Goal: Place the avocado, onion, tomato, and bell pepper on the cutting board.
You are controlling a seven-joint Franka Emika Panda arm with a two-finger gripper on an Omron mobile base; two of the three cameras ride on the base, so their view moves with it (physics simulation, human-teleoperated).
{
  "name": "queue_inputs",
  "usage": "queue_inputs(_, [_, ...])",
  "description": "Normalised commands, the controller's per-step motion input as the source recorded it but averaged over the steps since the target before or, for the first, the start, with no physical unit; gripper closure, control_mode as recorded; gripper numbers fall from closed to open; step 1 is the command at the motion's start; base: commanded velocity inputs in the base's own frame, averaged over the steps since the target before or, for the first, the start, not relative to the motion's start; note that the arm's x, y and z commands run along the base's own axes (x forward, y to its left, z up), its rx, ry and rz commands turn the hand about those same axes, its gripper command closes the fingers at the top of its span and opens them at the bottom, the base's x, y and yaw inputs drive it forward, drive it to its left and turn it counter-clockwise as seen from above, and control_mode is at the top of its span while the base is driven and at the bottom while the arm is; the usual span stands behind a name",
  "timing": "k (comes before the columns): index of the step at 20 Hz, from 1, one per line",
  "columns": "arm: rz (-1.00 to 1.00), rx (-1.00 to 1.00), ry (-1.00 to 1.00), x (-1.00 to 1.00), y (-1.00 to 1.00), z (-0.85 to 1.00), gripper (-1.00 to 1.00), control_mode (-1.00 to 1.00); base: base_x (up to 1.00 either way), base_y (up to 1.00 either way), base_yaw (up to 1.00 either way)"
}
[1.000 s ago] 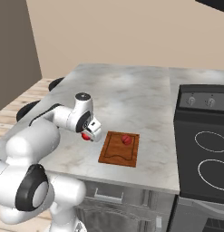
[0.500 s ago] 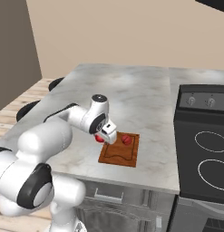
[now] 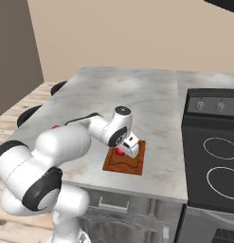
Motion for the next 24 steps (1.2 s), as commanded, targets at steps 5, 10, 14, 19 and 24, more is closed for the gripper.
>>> queue_inputs(5, [0.00, 0.00, 0.00, 0.00, -0.46, -0.23, 1.00, -1.00, 0.00, 0.00, 0.00])
queue_inputs(10, [0.00, 0.00, 0.00, 0.00, -0.23, -0.34, 1.00, -1.00, 0.00, 0.00, 0.00])
queue_inputs(14, [0.01, 0.00, -0.03, 0.11, -0.03, -0.34, 1.00, -1.00, 0.00, 0.00, 0.00])
queue_inputs(19, [0.02, 0.00, -0.04, 0.20, -0.01, -0.24, 1.00, -1.00, 0.00, 0.00, 0.00])
queue_inputs(24, [0.03, 0.00, -0.02, 0.32, -0.12, -0.12, 1.00, -1.00, 0.00, 0.00, 0.00])
